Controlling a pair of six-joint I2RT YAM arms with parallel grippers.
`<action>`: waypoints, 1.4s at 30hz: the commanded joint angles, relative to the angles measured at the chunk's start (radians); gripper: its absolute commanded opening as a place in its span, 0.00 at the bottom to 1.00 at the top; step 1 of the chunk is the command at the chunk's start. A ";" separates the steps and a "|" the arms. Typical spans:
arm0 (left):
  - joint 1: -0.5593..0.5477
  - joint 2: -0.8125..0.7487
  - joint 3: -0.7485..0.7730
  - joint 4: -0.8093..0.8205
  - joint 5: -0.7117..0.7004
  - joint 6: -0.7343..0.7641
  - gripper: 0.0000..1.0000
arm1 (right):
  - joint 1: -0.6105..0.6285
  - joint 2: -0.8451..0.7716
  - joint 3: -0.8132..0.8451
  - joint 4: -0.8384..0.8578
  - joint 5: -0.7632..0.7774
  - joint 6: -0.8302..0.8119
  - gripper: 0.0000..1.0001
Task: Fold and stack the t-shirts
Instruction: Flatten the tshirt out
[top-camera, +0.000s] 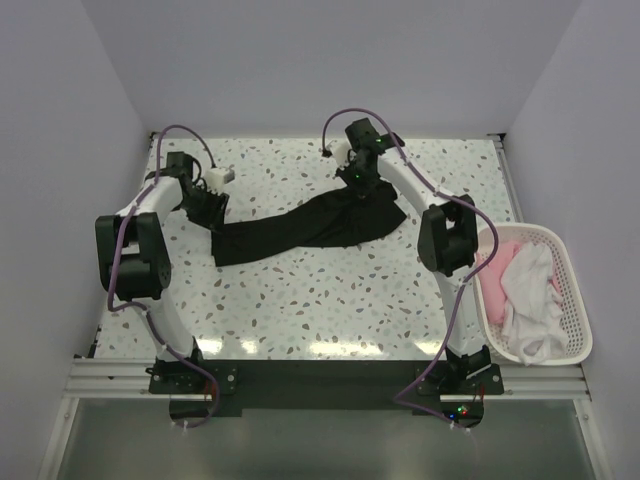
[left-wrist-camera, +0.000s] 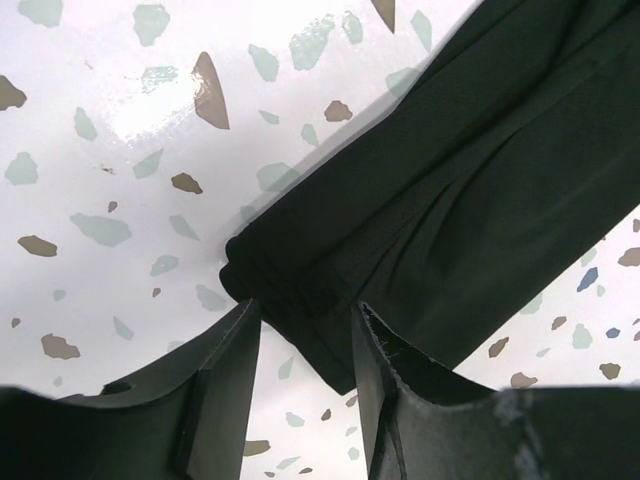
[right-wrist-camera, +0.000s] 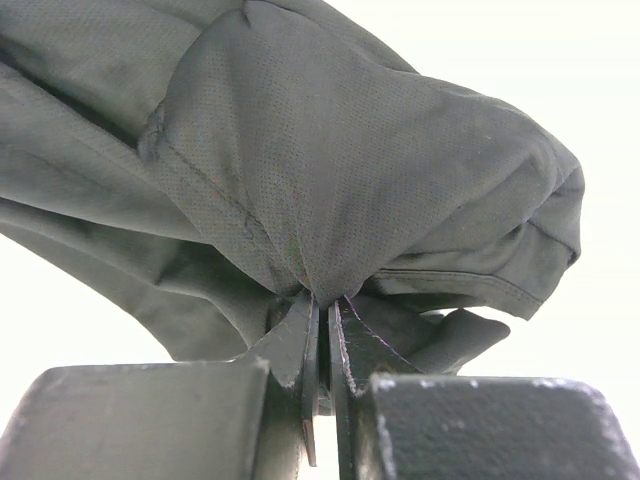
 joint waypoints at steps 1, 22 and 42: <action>-0.007 -0.017 -0.005 -0.009 0.047 0.021 0.45 | -0.001 -0.054 0.041 -0.015 -0.007 0.016 0.00; -0.051 0.075 -0.010 0.046 0.001 0.026 0.38 | -0.007 -0.044 0.044 -0.039 0.017 0.026 0.00; -0.053 -0.129 0.314 -0.308 0.157 0.265 0.00 | -0.104 -0.218 0.030 -0.165 -0.112 0.089 0.03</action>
